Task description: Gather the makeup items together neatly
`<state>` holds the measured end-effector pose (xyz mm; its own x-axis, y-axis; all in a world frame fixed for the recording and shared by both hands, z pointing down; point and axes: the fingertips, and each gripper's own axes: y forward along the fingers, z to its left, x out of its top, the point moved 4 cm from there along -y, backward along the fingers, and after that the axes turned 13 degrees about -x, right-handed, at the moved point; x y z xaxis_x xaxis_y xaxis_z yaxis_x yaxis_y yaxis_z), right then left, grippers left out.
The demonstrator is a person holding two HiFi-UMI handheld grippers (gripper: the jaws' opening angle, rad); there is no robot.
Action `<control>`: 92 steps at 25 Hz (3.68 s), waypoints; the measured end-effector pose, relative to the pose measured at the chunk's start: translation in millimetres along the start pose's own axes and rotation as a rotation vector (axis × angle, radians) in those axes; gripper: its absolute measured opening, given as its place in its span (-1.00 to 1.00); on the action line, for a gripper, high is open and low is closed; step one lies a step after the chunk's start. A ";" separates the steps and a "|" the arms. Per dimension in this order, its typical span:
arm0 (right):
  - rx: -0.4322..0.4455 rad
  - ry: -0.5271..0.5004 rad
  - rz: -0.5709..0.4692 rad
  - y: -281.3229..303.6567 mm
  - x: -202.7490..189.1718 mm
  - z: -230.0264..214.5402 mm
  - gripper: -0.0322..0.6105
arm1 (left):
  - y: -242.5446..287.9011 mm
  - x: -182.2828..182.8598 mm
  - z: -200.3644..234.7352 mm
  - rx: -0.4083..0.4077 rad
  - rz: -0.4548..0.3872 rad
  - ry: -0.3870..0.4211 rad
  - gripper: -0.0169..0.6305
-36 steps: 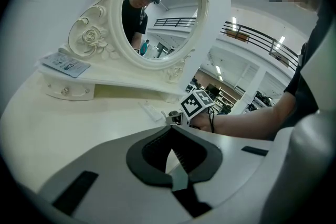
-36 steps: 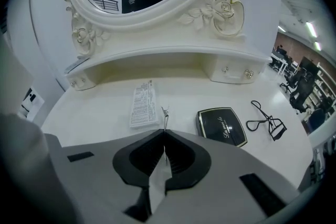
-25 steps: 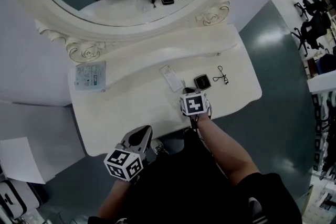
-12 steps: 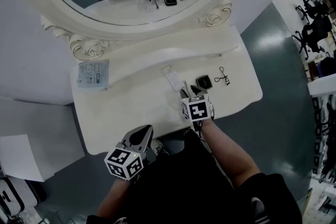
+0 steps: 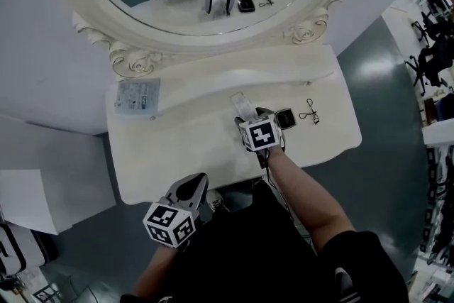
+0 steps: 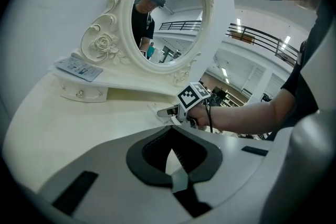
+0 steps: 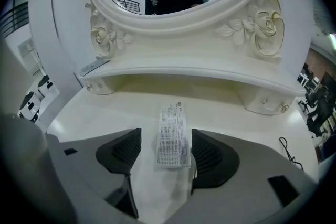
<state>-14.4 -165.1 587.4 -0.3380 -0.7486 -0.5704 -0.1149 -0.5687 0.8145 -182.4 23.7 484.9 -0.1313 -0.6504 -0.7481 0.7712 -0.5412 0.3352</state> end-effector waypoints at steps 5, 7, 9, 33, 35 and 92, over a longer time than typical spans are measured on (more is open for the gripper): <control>0.002 0.010 0.041 19.7 12.5 0.5 0.02 | -5.3 -3.5 5.2 0.041 -0.016 -0.027 -0.92; 0.009 0.019 0.061 26.9 15.8 0.3 0.01 | -5.1 -4.7 5.4 0.048 -0.018 -0.032 -0.92; 0.013 0.036 0.081 33.3 18.1 -1.1 0.02 | -5.4 -5.6 6.0 0.055 -0.022 -0.038 -0.92; -0.055 -0.057 -0.009 20.3 35.6 18.5 -0.16 | -12.3 -8.8 12.3 0.045 -0.033 -0.054 -0.92; -0.053 -0.033 -0.011 12.7 34.1 21.9 -0.16 | -13.9 -8.7 12.0 0.036 -0.028 -0.046 -0.92; 0.199 0.347 -0.251 -109.0 -3.2 47.9 -0.80 | -44.2 -16.6 12.0 -0.130 0.041 0.038 -0.92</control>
<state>-45.6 -84.4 505.5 0.0517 -0.6851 -0.7266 -0.3413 -0.6959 0.6318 -221.7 51.9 489.4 -0.0758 -0.6489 -0.7571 0.8502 -0.4388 0.2909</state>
